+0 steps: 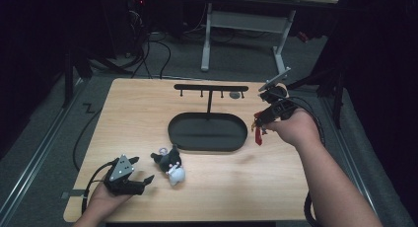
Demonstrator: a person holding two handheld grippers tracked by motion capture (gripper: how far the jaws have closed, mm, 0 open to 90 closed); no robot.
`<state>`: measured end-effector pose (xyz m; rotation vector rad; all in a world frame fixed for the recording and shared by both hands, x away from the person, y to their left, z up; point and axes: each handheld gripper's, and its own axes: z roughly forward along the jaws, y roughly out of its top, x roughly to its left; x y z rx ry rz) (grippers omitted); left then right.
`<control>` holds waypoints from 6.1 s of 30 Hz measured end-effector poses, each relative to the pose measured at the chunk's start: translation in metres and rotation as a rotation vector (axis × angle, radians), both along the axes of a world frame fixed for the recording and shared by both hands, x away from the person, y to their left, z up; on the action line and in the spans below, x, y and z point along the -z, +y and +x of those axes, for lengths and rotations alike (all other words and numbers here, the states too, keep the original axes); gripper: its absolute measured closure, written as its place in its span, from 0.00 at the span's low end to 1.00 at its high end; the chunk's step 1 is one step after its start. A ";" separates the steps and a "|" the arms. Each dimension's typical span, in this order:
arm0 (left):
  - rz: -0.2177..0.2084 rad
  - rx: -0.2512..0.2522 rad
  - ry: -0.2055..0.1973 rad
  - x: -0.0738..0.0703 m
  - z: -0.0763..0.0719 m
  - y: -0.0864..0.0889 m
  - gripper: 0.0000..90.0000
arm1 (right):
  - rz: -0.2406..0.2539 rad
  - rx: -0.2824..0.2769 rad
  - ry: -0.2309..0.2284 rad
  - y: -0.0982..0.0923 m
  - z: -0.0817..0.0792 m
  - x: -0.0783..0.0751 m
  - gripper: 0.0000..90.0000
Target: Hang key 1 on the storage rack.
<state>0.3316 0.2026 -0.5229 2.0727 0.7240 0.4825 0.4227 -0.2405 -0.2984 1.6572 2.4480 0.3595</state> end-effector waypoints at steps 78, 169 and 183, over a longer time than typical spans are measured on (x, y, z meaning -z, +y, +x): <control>-0.014 0.012 0.014 0.000 0.001 0.004 0.17 | -0.023 0.067 -0.097 0.023 0.081 0.002 0.68; 0.042 -0.179 0.160 0.000 0.026 -0.035 0.98 | 0.342 -0.002 -0.464 -0.009 -0.141 0.208 0.40; 0.038 -0.050 0.181 0.006 0.019 -0.107 0.98 | 0.402 0.008 -0.434 -0.015 -0.141 0.210 0.40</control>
